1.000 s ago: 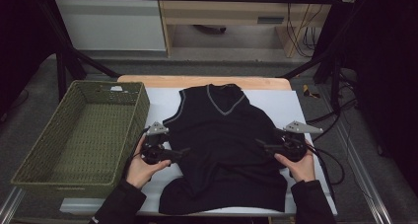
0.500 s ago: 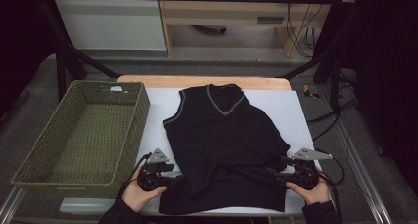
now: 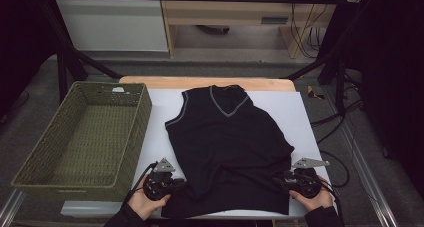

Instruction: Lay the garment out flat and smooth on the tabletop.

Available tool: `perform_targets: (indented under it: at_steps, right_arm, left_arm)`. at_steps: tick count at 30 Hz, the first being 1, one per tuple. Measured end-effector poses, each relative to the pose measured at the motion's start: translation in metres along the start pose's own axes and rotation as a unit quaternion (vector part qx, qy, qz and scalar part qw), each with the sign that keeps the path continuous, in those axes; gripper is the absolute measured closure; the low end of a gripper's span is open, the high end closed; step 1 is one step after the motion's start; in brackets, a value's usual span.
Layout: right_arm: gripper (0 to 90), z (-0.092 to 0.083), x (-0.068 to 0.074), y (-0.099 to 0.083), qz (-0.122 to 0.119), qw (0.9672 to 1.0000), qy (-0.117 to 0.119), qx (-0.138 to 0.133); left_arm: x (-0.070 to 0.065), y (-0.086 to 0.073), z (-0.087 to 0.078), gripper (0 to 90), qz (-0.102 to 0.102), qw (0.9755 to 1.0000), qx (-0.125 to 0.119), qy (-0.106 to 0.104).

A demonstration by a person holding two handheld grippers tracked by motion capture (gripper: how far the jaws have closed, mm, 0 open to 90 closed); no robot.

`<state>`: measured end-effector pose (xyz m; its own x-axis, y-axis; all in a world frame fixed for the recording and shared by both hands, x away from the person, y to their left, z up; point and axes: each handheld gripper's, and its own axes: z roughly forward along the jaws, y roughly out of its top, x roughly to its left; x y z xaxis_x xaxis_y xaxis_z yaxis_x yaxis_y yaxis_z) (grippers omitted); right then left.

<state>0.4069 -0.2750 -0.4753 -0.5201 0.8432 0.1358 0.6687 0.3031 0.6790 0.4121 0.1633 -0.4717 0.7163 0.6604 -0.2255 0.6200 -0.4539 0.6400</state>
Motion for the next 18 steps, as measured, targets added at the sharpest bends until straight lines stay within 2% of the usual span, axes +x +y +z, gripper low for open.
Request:
perform_targets:
  at_steps: [1, 4, 6, 8, 10, 11, 12, 14, 16, 17, 18]
  right_arm:
    - [54.8, 0.000, 0.002, 0.000, -0.001, 1.0000, 0.002, 0.001]
    - [78.6, 0.002, 0.005, 0.003, -0.009, 0.9999, 0.003, 0.009]
    - [83.7, 0.002, 0.007, 0.004, -0.008, 0.9998, 0.008, 0.017]
    - [84.6, -0.003, 0.007, 0.006, -0.012, 0.9999, -0.001, 0.011]
    - [84.8, -0.013, 0.002, 0.011, -0.005, 0.9997, -0.015, -0.018]
    - [84.9, -0.019, -0.001, 0.014, 0.000, 0.9992, -0.021, -0.033]
    - [84.9, -0.024, -0.004, 0.017, 0.009, 0.9984, -0.026, -0.049]
    - [84.5, -0.028, -0.009, 0.023, 0.022, 0.9969, -0.032, -0.068]
    - [82.8, -0.020, -0.012, 0.028, 0.028, 0.9966, -0.045, -0.063]
    - [80.6, -0.013, -0.014, 0.030, 0.026, 0.9969, -0.050, -0.054]
    - [77.5, -0.005, -0.015, 0.030, 0.028, 0.9971, -0.057, -0.041]
  left_arm:
    - [0.000, 0.000, -0.001, 81.6, 0.000, 1.0000, 0.001, -0.001]
    - [-0.002, 0.001, -0.004, 85.4, 0.011, 0.9999, -0.002, 0.010]
    - [-0.003, 0.003, -0.013, 85.9, 0.014, 0.9993, -0.023, 0.026]
    - [-0.002, 0.006, -0.028, 86.2, 0.014, 0.9974, -0.054, 0.046]
    - [-0.002, 0.008, -0.043, 86.3, 0.011, 0.9929, -0.085, 0.082]
    - [-0.001, 0.008, -0.048, 86.2, 0.006, 0.9912, -0.091, 0.096]
    - [0.000, 0.008, -0.052, 86.2, -0.003, 0.9906, -0.092, 0.101]
    - [0.003, 0.005, -0.052, 85.6, -0.015, 0.9872, -0.100, 0.123]
    - [0.007, 0.001, -0.046, 82.8, -0.022, 0.9856, -0.092, 0.140]
    - [0.009, 0.000, -0.042, 78.2, -0.028, 0.9847, -0.090, 0.147]
    - [0.010, -0.002, -0.040, 71.3, -0.029, 0.9850, -0.086, 0.146]
